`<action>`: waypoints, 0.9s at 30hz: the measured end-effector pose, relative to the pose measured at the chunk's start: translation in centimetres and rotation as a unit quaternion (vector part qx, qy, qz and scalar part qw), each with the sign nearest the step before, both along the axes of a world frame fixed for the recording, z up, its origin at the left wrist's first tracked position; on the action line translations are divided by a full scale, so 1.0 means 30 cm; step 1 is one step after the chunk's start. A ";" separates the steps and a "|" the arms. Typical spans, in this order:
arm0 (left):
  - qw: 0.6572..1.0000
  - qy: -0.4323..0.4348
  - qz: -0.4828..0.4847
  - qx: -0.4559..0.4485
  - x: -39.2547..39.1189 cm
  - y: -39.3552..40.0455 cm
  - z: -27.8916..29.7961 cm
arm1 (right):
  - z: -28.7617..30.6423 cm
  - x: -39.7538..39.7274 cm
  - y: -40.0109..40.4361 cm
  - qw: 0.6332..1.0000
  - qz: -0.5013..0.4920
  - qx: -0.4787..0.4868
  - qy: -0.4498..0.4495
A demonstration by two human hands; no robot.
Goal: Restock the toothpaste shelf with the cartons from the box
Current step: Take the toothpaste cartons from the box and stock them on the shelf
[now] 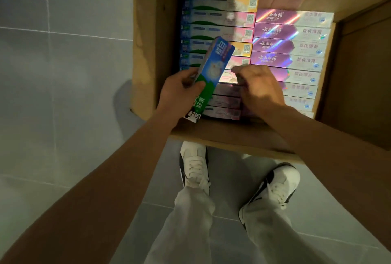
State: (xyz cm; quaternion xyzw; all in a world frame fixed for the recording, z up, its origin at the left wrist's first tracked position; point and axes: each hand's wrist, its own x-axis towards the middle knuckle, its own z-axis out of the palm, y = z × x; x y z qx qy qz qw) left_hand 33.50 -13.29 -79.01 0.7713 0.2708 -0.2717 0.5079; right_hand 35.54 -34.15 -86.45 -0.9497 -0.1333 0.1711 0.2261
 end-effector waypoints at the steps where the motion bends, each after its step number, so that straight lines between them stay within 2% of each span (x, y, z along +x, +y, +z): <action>1: 1.000 0.003 0.015 -0.011 0.004 0.008 -0.002 | -0.030 0.004 0.024 0.999 0.035 -0.017 -0.034; 4: 1.000 0.004 0.021 -0.017 0.009 0.021 -0.019 | -0.081 -0.008 0.077 0.981 0.061 -0.134 -0.128; 6: 1.000 0.005 0.021 -0.012 0.007 0.024 -0.027 | -0.077 -0.019 0.098 0.970 0.053 -0.178 -0.156; 10: 0.999 0.015 0.032 -0.016 0.005 0.018 0.012 | -0.025 -0.047 0.084 0.976 0.047 -0.181 -0.109; 14: 0.998 0.033 0.046 -0.038 -0.003 -0.001 0.136 | 0.116 -0.090 0.012 0.979 0.013 -0.191 -0.069; 17: 0.998 0.036 0.028 -0.040 -0.002 -0.016 0.310 | 0.310 -0.107 -0.038 0.989 -0.024 -0.148 0.000; 22: 1.000 0.023 0.002 -0.009 0.012 -0.011 0.703 | 0.744 -0.078 -0.097 0.991 -0.089 -0.082 0.062; 27: 1.000 -0.012 -0.010 0.016 0.023 -0.025 1.154 | 1.201 -0.068 -0.169 0.989 -0.136 -0.044 0.034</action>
